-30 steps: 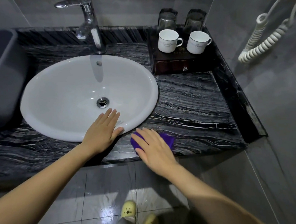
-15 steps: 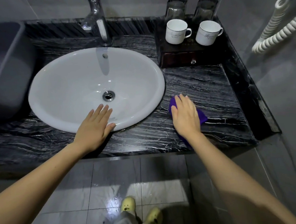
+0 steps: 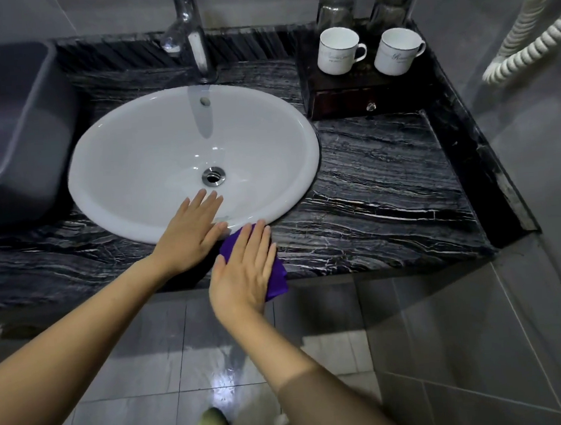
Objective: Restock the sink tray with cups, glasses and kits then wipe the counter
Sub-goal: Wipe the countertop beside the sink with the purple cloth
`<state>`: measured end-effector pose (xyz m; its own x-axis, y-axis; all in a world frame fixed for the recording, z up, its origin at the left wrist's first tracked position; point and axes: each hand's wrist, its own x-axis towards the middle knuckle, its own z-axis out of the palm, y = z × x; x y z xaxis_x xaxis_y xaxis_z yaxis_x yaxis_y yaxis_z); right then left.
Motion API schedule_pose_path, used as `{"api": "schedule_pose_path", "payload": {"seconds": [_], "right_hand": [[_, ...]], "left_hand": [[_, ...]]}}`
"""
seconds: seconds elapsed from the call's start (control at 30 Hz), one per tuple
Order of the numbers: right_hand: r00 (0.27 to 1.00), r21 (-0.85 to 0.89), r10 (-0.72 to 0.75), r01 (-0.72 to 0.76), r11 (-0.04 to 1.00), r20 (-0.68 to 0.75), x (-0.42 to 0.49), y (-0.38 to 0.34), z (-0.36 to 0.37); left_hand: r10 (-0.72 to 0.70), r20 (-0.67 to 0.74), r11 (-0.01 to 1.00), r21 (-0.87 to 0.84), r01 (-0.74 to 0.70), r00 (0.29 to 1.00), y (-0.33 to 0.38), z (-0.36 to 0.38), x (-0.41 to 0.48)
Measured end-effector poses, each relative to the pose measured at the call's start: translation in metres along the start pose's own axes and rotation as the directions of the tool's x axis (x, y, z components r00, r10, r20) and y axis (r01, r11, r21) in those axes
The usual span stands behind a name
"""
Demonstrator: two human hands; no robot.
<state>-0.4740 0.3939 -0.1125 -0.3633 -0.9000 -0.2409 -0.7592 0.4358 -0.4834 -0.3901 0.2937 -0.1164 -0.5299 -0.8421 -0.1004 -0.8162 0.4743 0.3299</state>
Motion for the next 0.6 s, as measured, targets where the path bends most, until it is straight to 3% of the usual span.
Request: {"api": "schedule_pose_path", "payload": {"seconds": [0.1,0.2,0.27,0.37,0.5,0.6], "right_hand": [[0.993,0.122,-0.110,0.104,0.987,0.044,0.000,0.008,-0.011],[0.956,0.093,-0.290,0.287,0.954,0.029,0.007,0.031,-0.033],[0.890,-0.009,-0.454,0.454,0.891,0.038,0.018,0.043,-0.048],[0.763,-0.169,-0.599,0.641,0.748,0.244,0.038,0.051,-0.066],[0.675,-0.307,-0.679,0.737,0.602,0.290,0.052,0.048,-0.069],[0.660,-0.374,-0.709,0.741,0.558,0.248,0.053,0.041,-0.061]], "left_hand": [[-0.081,-0.145,0.972,-0.229,0.046,0.986,0.005,-0.007,-0.023],[-0.133,-0.317,0.967,-0.247,0.054,0.939,0.015,0.001,-0.061],[-0.176,-0.294,0.951,-0.295,0.086,0.940,0.027,0.013,-0.080],[-0.262,-0.182,0.921,-0.340,0.190,0.948,0.050,0.026,-0.086],[-0.438,-0.176,0.844,-0.419,0.336,0.882,0.068,0.028,-0.078],[-0.484,-0.144,0.801,-0.471,0.370,0.863,0.066,0.025,-0.077]]}}
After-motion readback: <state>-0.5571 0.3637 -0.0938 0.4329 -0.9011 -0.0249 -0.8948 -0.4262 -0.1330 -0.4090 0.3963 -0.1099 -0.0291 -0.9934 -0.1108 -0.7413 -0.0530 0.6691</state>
